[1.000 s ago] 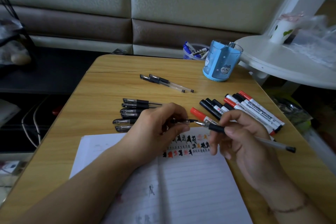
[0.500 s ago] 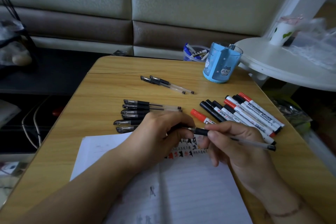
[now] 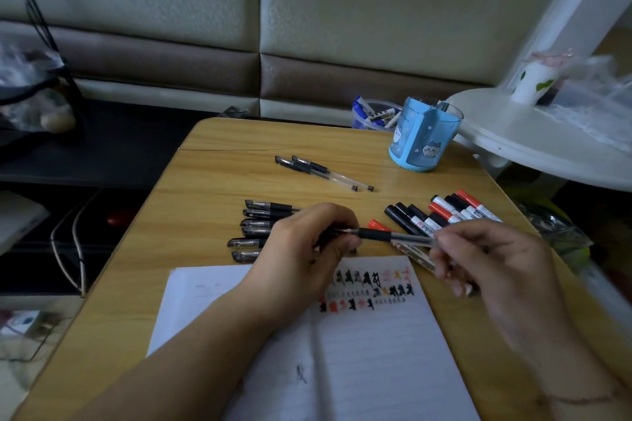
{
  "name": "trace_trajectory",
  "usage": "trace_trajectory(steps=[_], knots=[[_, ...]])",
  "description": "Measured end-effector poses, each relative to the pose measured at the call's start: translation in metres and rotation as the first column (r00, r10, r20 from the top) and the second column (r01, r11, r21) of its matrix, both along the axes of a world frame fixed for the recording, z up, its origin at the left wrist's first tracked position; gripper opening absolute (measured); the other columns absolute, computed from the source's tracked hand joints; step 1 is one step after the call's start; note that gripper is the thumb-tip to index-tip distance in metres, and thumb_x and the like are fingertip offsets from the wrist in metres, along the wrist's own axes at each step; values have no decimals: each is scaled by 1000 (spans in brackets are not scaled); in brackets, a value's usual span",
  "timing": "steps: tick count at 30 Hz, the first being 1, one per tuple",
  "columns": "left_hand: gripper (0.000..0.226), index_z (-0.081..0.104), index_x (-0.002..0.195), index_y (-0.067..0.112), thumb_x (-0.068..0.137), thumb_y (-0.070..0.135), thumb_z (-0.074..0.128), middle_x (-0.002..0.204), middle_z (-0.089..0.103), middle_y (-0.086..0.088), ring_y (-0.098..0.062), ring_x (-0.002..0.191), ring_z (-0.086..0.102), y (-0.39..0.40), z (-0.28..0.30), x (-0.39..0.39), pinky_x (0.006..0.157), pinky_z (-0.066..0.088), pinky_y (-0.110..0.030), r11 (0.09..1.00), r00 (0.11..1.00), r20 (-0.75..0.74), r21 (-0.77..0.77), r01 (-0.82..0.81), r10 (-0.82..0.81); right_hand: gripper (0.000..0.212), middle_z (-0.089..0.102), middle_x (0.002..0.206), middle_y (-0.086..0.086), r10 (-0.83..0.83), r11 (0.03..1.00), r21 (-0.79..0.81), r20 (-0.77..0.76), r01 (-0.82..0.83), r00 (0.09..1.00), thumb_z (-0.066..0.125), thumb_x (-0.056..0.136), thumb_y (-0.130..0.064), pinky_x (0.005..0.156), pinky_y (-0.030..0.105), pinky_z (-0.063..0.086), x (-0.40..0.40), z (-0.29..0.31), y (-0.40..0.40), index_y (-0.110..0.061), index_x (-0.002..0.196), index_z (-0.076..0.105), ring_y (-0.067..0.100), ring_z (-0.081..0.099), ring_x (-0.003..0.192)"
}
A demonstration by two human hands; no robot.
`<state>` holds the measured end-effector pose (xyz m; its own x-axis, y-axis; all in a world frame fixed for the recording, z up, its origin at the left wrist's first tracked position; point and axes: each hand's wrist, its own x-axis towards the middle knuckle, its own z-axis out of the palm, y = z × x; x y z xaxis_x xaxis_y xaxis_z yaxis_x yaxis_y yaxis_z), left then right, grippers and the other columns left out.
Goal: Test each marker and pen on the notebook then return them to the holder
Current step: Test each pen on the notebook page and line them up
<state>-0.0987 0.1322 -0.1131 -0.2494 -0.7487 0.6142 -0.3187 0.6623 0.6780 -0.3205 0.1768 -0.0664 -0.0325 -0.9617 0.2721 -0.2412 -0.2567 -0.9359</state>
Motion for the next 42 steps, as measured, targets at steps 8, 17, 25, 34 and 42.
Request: trace_trajectory(steps=[8,17,25,34,42], knots=[[36,47,125,33,91,44,53,126,44,17,-9,115,49,-9,-1,7,91,52,-42,916,876,-265,132,-380,402,10,69,79,-22,-186,981,-43,-496,190,849,75,79,-31,65,12,48,31,13,-71,-39,85,71,-6,64,76],[30,48,120,32,91,29,55,123,46,12,-16,107,53,-9,1,7,86,53,-47,905,837,-346,180,-384,424,1,60,90,-26,91,994,112,-774,-6,626,68,85,-40,74,25,48,73,-8,-126,-40,86,67,-2,56,90],[28,49,118,33,91,29,54,124,47,10,-10,111,51,-11,0,7,89,49,-32,904,847,-318,187,-385,427,18,69,99,-9,-96,961,-2,-940,276,326,66,86,-47,69,32,54,31,-16,-165,-35,98,71,12,58,97],[34,51,119,36,89,25,62,130,44,13,-10,121,48,-10,-1,8,96,50,-40,918,881,-260,149,-369,396,13,66,90,-13,-231,954,-100,-845,281,482,62,88,-46,57,28,54,26,-4,-138,-34,92,67,7,60,78],[39,59,127,22,96,44,48,133,53,3,-19,127,42,-10,-1,6,105,35,-45,880,883,67,-149,-451,464,22,75,82,-8,44,998,-39,-258,-55,965,69,70,-47,66,21,54,18,33,-42,-29,83,71,5,70,78]])
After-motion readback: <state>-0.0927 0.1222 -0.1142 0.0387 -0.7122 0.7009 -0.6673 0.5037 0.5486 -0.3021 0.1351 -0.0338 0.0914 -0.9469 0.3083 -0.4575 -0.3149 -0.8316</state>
